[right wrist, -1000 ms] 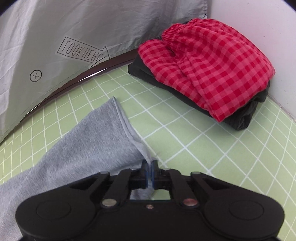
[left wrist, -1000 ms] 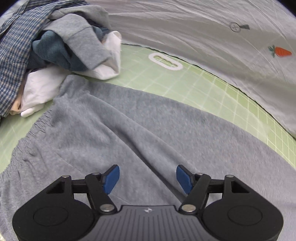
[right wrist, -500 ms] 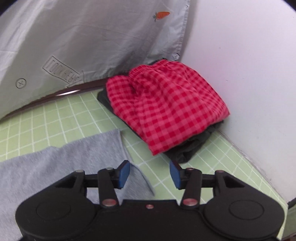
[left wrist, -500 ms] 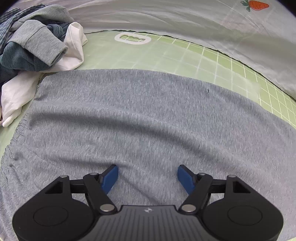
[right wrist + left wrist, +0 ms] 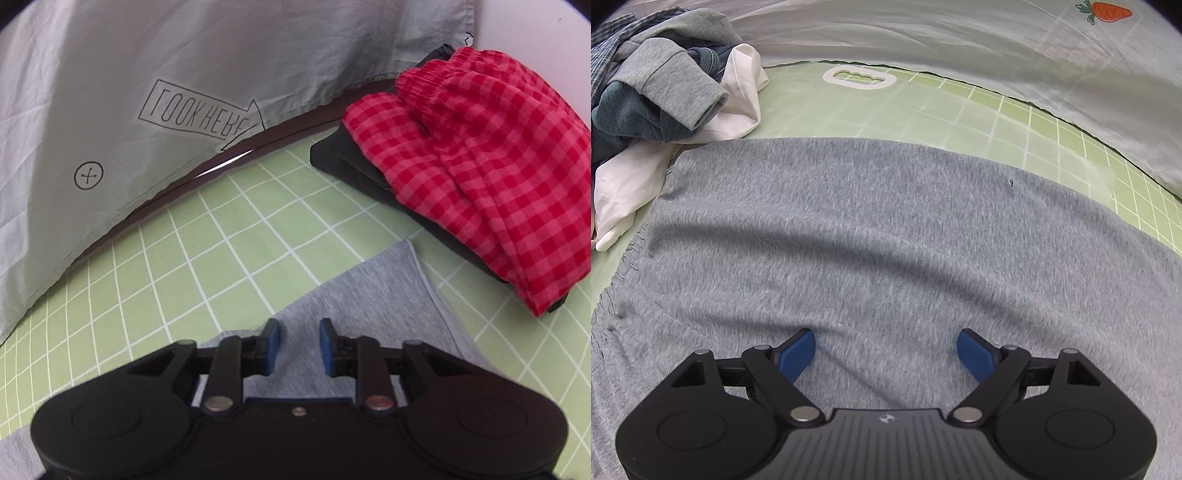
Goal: Fold clothes
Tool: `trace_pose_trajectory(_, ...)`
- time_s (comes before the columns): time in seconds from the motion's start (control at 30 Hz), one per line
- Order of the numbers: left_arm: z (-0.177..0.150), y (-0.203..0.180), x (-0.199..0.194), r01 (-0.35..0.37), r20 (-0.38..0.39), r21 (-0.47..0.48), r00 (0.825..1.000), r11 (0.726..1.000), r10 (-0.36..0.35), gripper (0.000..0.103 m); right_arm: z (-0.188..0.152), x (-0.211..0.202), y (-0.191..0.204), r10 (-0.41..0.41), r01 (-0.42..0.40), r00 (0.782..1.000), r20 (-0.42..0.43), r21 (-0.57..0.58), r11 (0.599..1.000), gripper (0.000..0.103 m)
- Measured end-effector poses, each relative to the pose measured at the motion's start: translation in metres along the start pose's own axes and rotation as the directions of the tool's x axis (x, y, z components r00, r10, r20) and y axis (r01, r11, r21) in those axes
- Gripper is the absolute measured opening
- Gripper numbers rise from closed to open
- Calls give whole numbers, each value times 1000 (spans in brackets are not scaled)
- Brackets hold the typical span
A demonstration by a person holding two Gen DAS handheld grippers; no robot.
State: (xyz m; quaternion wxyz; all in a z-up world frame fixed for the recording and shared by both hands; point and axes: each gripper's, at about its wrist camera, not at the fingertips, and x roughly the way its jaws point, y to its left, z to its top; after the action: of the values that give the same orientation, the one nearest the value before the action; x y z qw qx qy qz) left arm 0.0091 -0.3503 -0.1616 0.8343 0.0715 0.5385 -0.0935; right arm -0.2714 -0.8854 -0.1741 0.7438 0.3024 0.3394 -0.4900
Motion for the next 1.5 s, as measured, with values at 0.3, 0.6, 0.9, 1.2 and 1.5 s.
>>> trace_pose_trajectory(0.3, 7, -4, 4, -5, 12, -5, 1000, 1000, 5, 92, 16, 18, 3, 25, -22, 999, 46, -70, 997, 1)
trace_pose_trajectory(0.6, 11, -5, 4, -9, 11, -2, 1000, 1000, 9, 94, 16, -8, -3, 35, -22, 991, 126, -104, 994, 42)
trace_pose_trajectory(0.9, 6, 31, -27, 7, 75, -42, 997, 999, -4, 94, -41, -64, -60, 49, -40, 997, 67, -131, 991, 73)
trace_pose_trajectory(1.2, -47, 102, -63, 19, 100, -222, 995, 975, 3, 94, -46, -83, -120, -100, 99, 991, 90, 23, 995, 78)
trace_pose_trajectory(1.5, -123, 144, -83, -9, 56, -242, 998, 970, 23, 94, -124, -176, -136, 36, -28, 993, 109, -71, 997, 99)
